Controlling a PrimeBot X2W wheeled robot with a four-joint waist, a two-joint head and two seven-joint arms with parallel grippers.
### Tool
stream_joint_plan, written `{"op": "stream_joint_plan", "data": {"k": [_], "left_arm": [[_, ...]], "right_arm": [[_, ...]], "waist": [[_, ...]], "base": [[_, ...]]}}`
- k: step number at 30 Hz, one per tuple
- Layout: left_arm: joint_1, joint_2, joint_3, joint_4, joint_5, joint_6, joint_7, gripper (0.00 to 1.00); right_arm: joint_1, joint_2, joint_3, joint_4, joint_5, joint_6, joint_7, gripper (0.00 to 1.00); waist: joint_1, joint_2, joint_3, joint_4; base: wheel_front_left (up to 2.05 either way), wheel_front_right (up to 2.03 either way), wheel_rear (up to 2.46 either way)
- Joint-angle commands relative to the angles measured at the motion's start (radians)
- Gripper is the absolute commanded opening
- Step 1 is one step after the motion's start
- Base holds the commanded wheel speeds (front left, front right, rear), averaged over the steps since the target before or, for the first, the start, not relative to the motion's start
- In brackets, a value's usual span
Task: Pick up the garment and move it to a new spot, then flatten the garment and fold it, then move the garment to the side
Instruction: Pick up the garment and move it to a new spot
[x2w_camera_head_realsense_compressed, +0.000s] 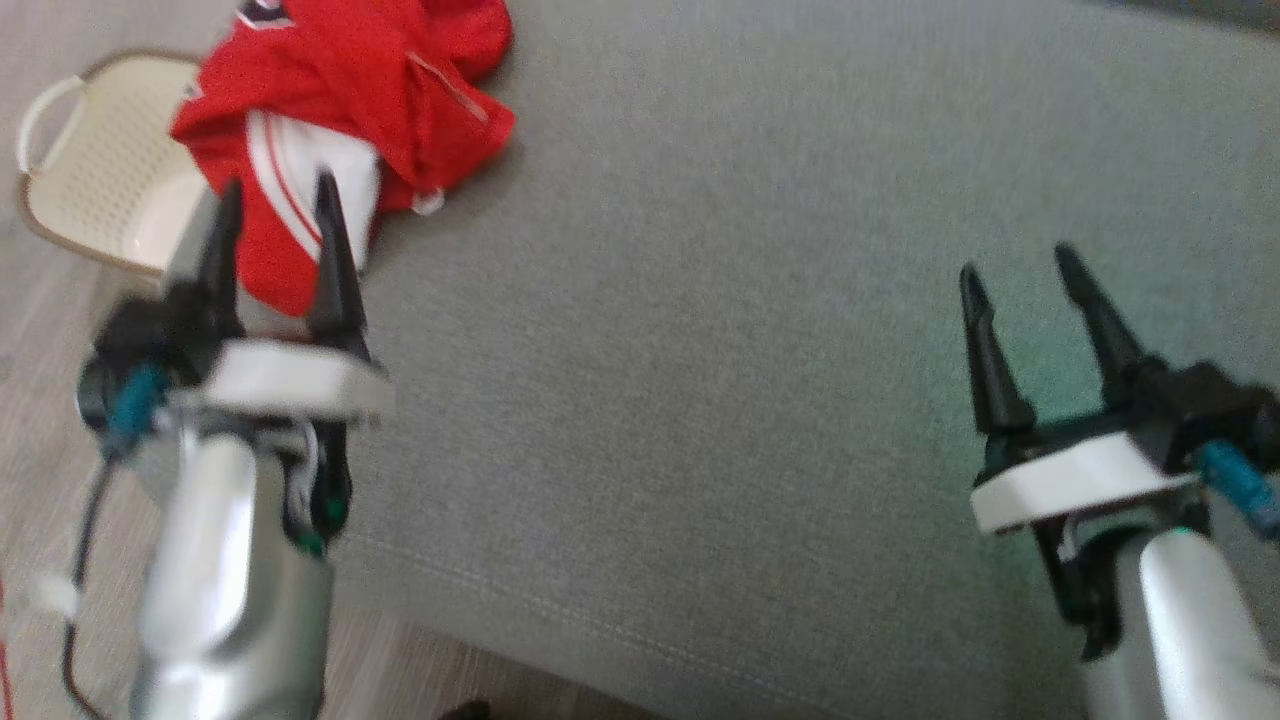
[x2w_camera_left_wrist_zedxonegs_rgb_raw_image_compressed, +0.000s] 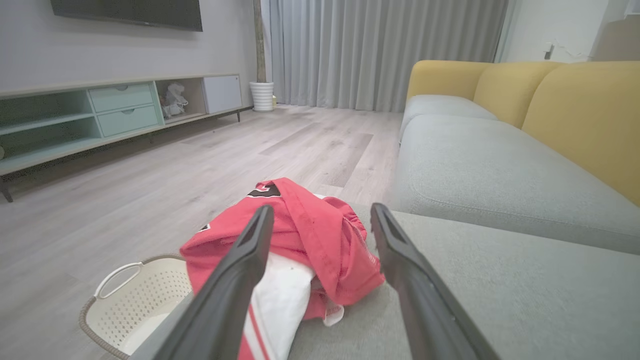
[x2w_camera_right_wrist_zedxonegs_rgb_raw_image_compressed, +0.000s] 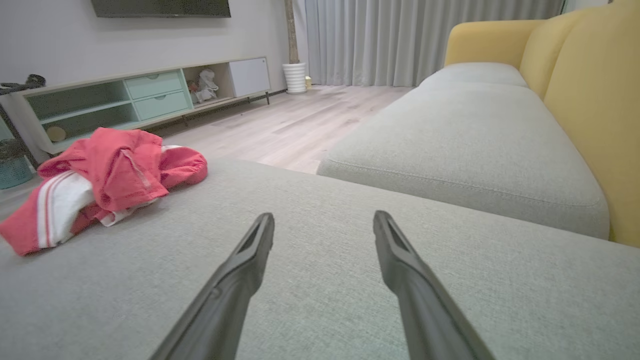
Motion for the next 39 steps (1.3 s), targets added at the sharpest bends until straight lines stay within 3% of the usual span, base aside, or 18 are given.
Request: {"op": "stream_joint_plan", "data": {"k": [1,7,18,19,20,21,23,27,32,35,39], "left_arm": [[-0.109,0.011,0.053,0.015,-0.018,-0.014,-0.010,1.00],[-0.304,0.021,0.083,0.195,-0.025,-0.043,-0.010,1.00],[-0.601,0.089,0.097,0.744,-0.032,-0.101,-0.007,1.00],[-0.617,0.096,0.094,0.780,-0.031,-0.106,-0.006,0.96],[-0.631,0.101,0.089,0.807,-0.030,-0.112,-0.006,0.42],[-0.642,0.107,0.085,0.828,-0.028,-0.115,-0.007,0.00],[-0.658,0.118,0.081,0.851,-0.024,-0.117,-0.008,0.00],[-0.641,0.135,0.087,0.758,-0.007,-0.093,-0.009,0.00],[-0.528,0.139,0.143,0.502,-0.004,-0.068,-0.010,0.00],[-0.407,0.139,0.166,0.309,0.022,-0.071,-0.010,0.00],[-0.265,0.124,0.186,0.160,0.024,-0.085,-0.010,0.00]], "right_arm": [[-0.053,-0.018,0.016,-0.061,-0.015,0.008,0.017,1.00],[-0.104,-0.039,0.008,-0.107,-0.026,0.008,0.041,1.00],[-0.150,-0.039,0.025,-0.091,-0.014,0.008,0.031,1.00],[-0.151,-0.037,0.025,-0.086,-0.013,0.008,0.027,1.00],[-0.152,-0.035,0.025,-0.082,-0.012,0.008,0.023,1.00],[-0.152,-0.033,0.025,-0.078,-0.011,0.008,0.019,1.00],[-0.151,-0.029,0.022,-0.069,-0.009,0.008,0.012,1.00],[-0.142,-0.023,0.011,-0.052,-0.004,0.008,0.000,1.00],[-0.117,-0.015,0.004,-0.024,0.008,0.008,-0.024,1.00],[-0.092,-0.008,-0.004,-0.001,0.023,0.008,-0.044,1.00],[-0.056,-0.003,-0.011,0.023,0.039,0.008,-0.061,1.00]], "waist": [[-0.0001,0.0000,0.146,-0.026],[-0.0001,0.0000,0.245,-0.043],[-0.0001,0.0000,0.309,-0.091],[-0.0001,0.0000,0.309,-0.094],[-0.0001,0.0000,0.307,-0.097],[-0.0001,0.0000,0.304,-0.099],[-0.0001,0.0000,0.295,-0.100],[-0.0001,0.0000,0.260,-0.098],[-0.0001,0.0000,0.179,-0.103],[-0.0001,0.0000,0.096,-0.114],[-0.0001,0.0000,0.007,-0.135]], "base": [[0.00,0.00,0.00],[0.00,0.00,0.00],[0.00,0.00,0.00],[0.00,0.00,0.00],[0.00,0.00,0.00],[0.00,0.00,0.00],[0.00,0.00,0.00],[0.00,0.00,0.00],[0.00,0.00,0.00],[0.00,0.00,0.00],[0.00,0.00,0.00]]}}
